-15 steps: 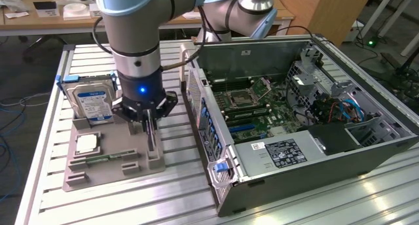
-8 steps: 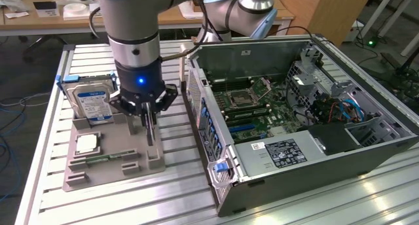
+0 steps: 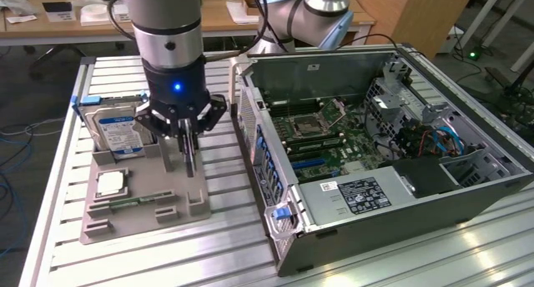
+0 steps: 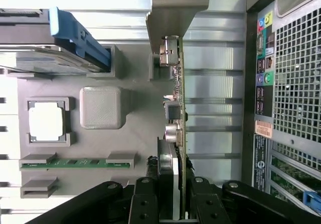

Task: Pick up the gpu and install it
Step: 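Pick up the gpu and move the gpu toward the slot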

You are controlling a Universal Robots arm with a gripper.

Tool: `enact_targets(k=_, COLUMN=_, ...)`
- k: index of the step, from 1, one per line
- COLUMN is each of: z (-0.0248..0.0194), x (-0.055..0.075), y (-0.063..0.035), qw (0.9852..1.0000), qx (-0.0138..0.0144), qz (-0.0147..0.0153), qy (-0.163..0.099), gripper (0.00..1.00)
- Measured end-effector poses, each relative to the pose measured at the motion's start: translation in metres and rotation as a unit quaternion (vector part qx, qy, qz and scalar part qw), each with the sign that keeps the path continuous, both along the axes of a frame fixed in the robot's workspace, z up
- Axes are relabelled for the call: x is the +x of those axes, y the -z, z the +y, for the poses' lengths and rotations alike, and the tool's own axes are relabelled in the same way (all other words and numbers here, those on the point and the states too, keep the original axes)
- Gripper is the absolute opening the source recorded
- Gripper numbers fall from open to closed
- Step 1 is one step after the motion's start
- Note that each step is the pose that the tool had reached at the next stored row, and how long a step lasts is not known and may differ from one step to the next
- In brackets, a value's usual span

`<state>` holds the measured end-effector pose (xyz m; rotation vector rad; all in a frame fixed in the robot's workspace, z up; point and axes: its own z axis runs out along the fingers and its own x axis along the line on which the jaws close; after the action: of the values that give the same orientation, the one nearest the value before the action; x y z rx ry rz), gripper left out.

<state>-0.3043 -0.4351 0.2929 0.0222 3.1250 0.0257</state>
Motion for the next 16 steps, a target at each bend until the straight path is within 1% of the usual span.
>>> enact_targets(k=10, z=0.0, x=0.0, y=-0.0326, qw=1.0, qx=0.0003, qz=0.0, qy=0.0, gripper=0.28)
enact_targets(k=16, z=0.0, x=0.0, y=-0.0561, qw=1.0, qx=0.0004, qz=0.0, qy=0.0, gripper=0.28)
